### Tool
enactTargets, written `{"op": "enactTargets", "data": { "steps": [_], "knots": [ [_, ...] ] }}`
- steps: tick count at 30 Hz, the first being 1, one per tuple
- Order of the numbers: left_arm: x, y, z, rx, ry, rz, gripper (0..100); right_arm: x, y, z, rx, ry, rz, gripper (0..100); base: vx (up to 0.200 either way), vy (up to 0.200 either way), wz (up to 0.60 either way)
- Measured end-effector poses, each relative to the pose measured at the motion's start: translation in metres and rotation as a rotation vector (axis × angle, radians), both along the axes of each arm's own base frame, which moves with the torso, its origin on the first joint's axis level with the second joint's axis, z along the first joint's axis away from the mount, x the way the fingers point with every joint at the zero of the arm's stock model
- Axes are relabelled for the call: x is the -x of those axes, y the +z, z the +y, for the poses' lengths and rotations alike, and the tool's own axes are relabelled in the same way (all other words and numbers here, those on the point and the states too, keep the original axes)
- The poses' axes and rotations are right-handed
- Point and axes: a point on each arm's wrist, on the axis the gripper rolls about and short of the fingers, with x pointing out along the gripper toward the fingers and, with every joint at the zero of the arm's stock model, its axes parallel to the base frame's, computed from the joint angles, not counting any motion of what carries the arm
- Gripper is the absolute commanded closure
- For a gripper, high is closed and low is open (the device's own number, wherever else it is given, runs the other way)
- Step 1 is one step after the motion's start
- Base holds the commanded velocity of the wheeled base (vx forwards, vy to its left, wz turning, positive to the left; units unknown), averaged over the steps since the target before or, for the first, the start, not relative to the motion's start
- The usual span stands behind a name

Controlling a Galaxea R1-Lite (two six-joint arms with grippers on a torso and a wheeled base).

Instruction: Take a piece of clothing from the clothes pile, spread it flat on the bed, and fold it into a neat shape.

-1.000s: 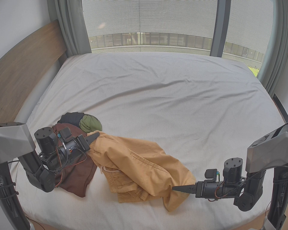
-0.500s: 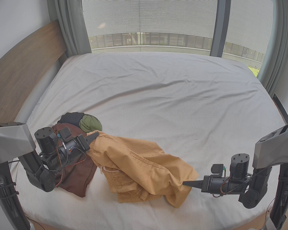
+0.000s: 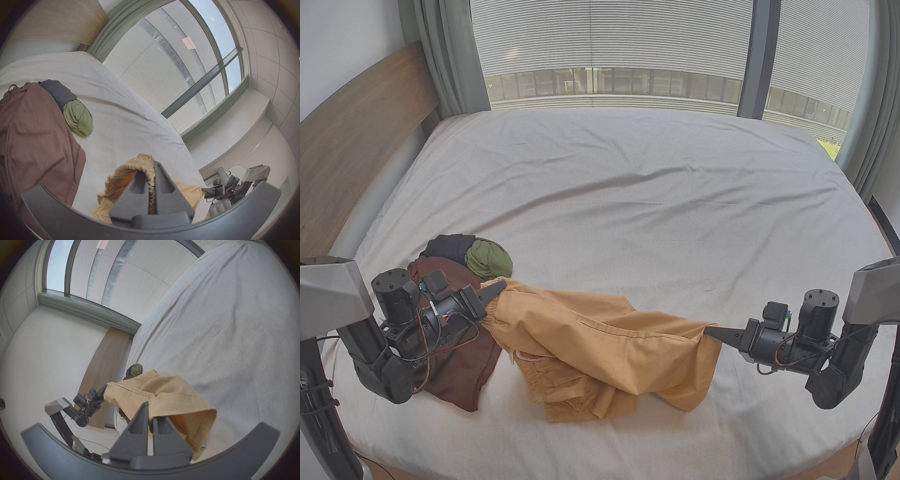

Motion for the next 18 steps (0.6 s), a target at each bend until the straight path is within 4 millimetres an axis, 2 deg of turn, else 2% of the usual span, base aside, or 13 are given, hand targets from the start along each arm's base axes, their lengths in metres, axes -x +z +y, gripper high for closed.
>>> {"op": "enactTargets", "data": {
  "steps": [15,16,18],
  "knots": [
    [0.0011,-0.0009,-0.0017,-0.002,-0.007,0.004,100,-0.0069,0.0030,-0.0014,-0.006,-0.014,-0.026,100,0.000,0.000,0.00],
    [0.0011,-0.0010,-0.0017,-0.002,-0.007,0.005,100,-0.0064,0.0023,-0.0006,-0.006,-0.011,-0.023,0,0.000,0.000,0.00],
    [0.0012,-0.0009,-0.0018,-0.002,-0.007,0.004,100,-0.0060,0.0010,-0.0001,-0.004,-0.009,-0.018,0,0.000,0.000,0.00]
  ]
}}
